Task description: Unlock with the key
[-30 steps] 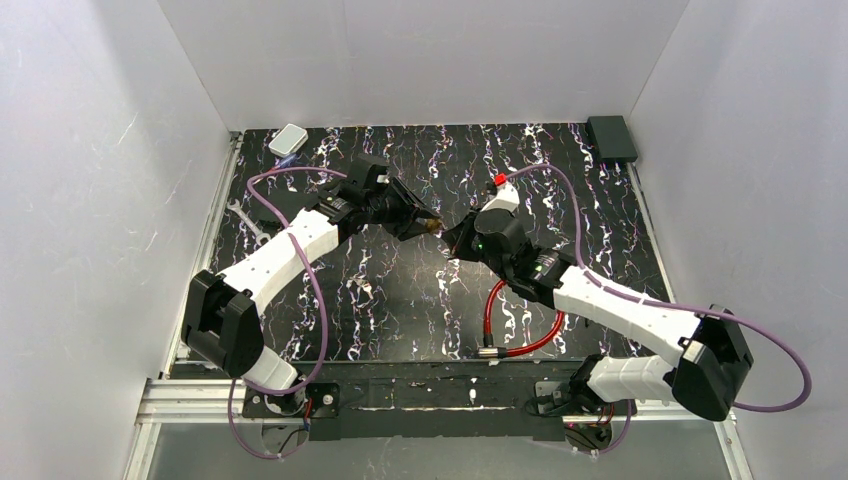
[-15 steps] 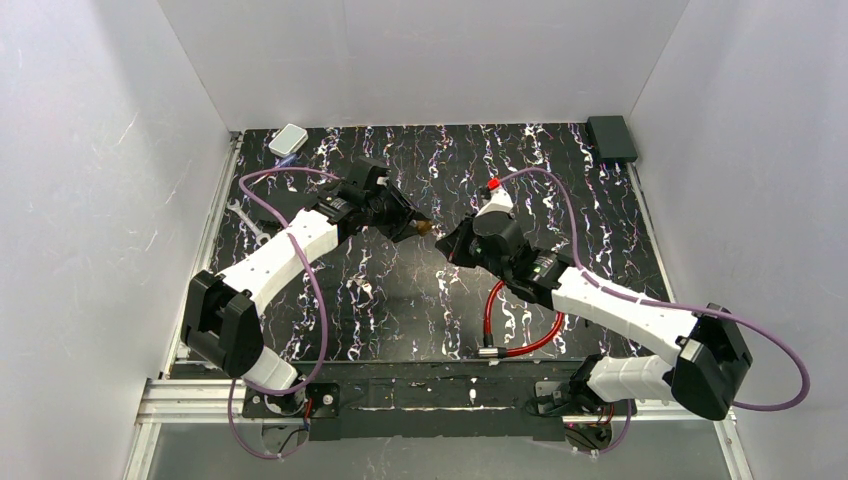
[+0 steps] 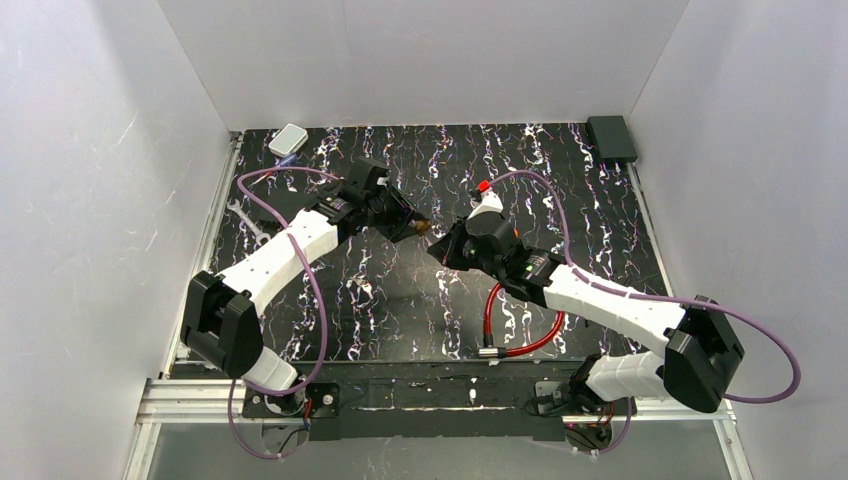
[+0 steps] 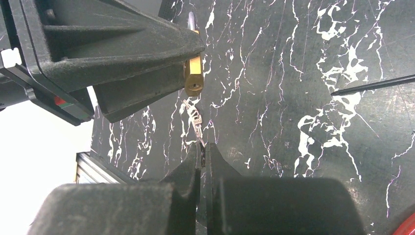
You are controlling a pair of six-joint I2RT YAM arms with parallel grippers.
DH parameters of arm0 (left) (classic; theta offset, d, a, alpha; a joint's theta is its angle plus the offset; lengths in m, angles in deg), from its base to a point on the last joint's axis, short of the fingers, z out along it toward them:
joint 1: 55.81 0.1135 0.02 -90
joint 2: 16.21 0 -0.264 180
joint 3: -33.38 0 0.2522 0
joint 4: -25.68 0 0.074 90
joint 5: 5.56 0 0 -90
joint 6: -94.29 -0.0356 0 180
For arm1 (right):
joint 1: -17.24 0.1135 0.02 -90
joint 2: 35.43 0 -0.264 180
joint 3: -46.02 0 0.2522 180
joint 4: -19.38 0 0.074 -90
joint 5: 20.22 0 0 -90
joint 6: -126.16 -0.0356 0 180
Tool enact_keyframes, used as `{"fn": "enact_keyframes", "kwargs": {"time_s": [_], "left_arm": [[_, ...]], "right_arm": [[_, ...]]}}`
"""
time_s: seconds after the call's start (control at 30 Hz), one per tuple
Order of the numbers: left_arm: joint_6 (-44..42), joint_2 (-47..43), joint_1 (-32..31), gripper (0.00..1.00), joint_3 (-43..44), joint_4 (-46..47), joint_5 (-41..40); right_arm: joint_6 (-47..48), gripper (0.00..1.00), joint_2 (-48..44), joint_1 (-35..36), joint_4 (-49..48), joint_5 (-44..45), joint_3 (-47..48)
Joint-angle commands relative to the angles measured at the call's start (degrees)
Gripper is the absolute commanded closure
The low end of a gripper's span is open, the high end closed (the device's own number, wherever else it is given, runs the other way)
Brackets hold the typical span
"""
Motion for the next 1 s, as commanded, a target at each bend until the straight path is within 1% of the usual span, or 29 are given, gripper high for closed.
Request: {"fn": "enact_keyframes", "kwargs": {"time_s": [0.0,0.13,0.4,0.7,0.97], "left_arm": [[-0.6,-2.9,0.1,1.0,0.3,-0.6,-1.6],[-0.8,-2.8,0.1,1.0,0.3,-0.4,-1.6],[-1.7,-1.9,0.1,1.0,0.6,0.8,1.0],[-2.1,-1.4,0.1,1.0,0.5,1.3,1.8],[-1.8,-1.4,0.1,1.0,-0.1,2.3,2.2]], "right_arm": [[-0.4,0.99,0.0,-0.2,-3.1,1.3,2.3],[-0.3,0.99,0.2,-0.6,-3.1,1.7,2.4],[0.3,0.99,1.2,-1.3,-4.1,1.1,3.1],[1.2,0.99,2.5,-1.7,-4.8,0.6,4.2],[0.8,0.99,2.7,-3.1,-4.8,0.1,3.4]]}}
